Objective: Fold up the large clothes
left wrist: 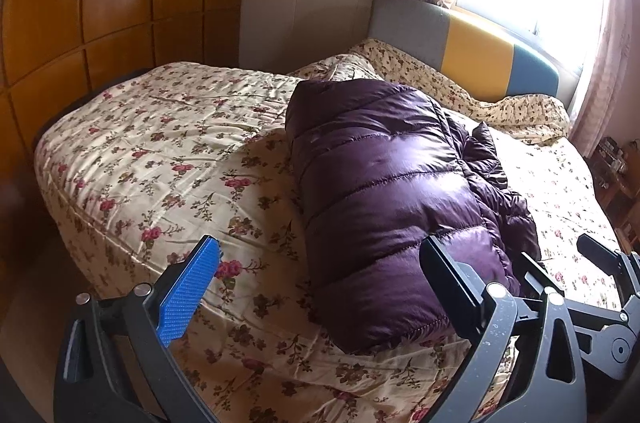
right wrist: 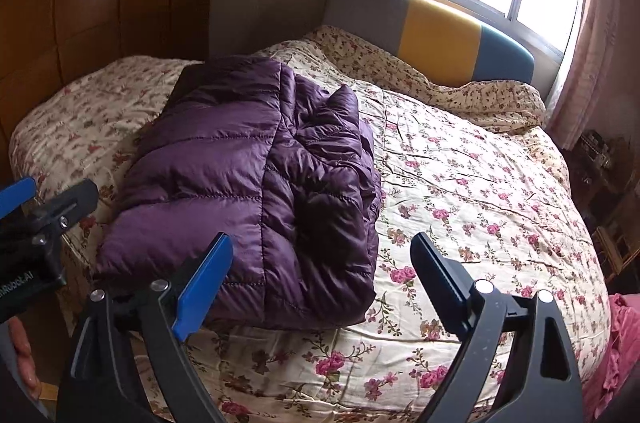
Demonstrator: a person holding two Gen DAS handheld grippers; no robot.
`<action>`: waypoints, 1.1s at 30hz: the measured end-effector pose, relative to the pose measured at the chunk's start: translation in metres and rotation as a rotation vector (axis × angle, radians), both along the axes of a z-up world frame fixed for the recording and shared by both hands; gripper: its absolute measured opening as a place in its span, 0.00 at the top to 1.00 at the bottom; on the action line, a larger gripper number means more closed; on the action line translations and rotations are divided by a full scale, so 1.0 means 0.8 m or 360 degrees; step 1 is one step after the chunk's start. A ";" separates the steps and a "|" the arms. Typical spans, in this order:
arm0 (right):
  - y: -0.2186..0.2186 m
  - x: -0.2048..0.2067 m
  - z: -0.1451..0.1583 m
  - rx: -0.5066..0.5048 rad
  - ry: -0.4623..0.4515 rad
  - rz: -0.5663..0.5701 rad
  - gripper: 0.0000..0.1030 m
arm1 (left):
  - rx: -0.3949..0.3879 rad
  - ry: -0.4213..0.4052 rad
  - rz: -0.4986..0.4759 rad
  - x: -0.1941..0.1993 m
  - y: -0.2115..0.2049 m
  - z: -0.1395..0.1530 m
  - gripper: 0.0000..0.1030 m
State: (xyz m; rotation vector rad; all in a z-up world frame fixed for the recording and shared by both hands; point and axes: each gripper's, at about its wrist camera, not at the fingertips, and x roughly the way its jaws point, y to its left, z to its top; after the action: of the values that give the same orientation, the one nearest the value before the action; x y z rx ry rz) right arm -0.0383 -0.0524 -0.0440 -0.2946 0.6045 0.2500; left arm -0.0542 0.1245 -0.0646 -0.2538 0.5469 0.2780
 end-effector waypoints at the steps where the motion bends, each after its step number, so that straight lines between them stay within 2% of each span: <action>1: 0.001 0.000 -0.001 -0.0019 -0.0008 0.0002 0.13 | 0.0006 0.0002 -0.0001 0.000 -0.001 -0.001 0.04; 10: 0.007 -0.003 -0.003 -0.0164 -0.0095 0.0008 0.12 | 0.0072 0.0052 -0.0010 0.005 -0.010 -0.004 0.03; 18: -0.005 0.000 -0.001 -0.0116 -0.0066 -0.0018 0.10 | 0.0082 0.0043 -0.0007 0.004 -0.018 0.000 0.03; 24: -0.010 0.000 0.001 -0.0089 -0.0058 -0.0033 0.09 | 0.0186 0.0074 0.0053 0.006 -0.031 0.001 0.03; 33: -0.017 -0.001 0.003 -0.0078 -0.0058 -0.0045 0.09 | 0.0161 0.0081 0.0058 0.005 -0.031 0.000 0.03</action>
State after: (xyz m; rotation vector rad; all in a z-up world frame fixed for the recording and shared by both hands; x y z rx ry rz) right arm -0.0394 -0.0661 -0.0414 -0.3368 0.5790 0.2026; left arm -0.0503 0.0993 -0.0647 -0.1591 0.5770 0.3473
